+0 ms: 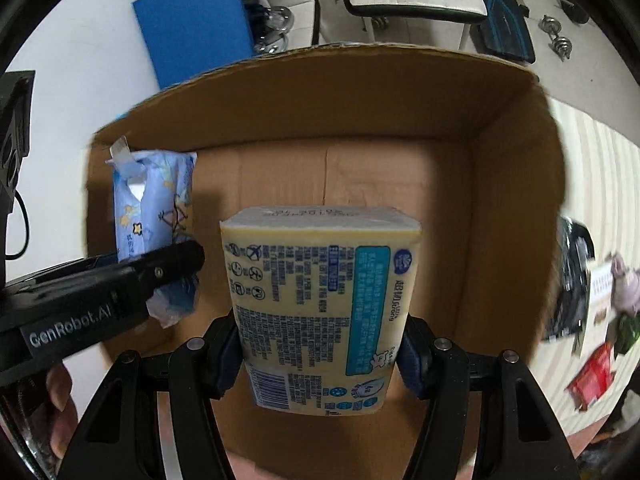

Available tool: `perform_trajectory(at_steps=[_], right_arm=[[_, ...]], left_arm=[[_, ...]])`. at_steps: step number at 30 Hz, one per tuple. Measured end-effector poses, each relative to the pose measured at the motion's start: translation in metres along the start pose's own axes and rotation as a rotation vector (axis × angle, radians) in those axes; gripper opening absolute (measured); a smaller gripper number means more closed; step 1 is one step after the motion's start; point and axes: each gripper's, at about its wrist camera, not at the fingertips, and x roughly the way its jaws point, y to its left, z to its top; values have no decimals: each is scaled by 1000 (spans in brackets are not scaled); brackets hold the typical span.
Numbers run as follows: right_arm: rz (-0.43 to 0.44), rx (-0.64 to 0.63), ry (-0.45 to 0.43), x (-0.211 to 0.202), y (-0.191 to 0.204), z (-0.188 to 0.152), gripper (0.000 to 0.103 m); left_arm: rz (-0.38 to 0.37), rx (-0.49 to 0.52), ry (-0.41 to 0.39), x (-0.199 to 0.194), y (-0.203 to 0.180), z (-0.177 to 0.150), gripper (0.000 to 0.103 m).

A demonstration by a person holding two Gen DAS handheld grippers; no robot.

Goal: Organize soft objects
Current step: 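Carry both items into the cardboard box and open both tools, then withdraw both tools from the box toward the remaining items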

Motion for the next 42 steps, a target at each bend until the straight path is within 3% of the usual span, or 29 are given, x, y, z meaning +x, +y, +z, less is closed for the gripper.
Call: perform_trajectory(at_steps=[10, 14, 17, 19, 24, 27, 36, 42], right_arm=[[-74, -15, -17, 22, 14, 15, 66], [-83, -17, -18, 20, 18, 13, 66], [-81, -28, -20, 18, 28, 4, 80], [-84, -33, -38, 12, 31, 3, 91], [-116, -50, -41, -6, 33, -6, 92], [-127, -51, -33, -16, 30, -16, 103], [-122, -23, -82, -42, 21, -63, 103], [-138, -37, -155, -68, 20, -93, 103]], left_arm=[[-30, 28, 42, 21, 2, 14, 49], [-12, 3, 44, 17, 8, 15, 59], [-17, -7, 31, 10, 12, 13, 70], [-6, -3, 7, 3, 14, 10, 87], [26, 18, -40, -14, 19, -4, 92], [51, 25, -86, -28, 26, -18, 102], [156, 62, -254, -60, 22, -67, 102], [154, 62, -333, -78, 27, -111, 102]])
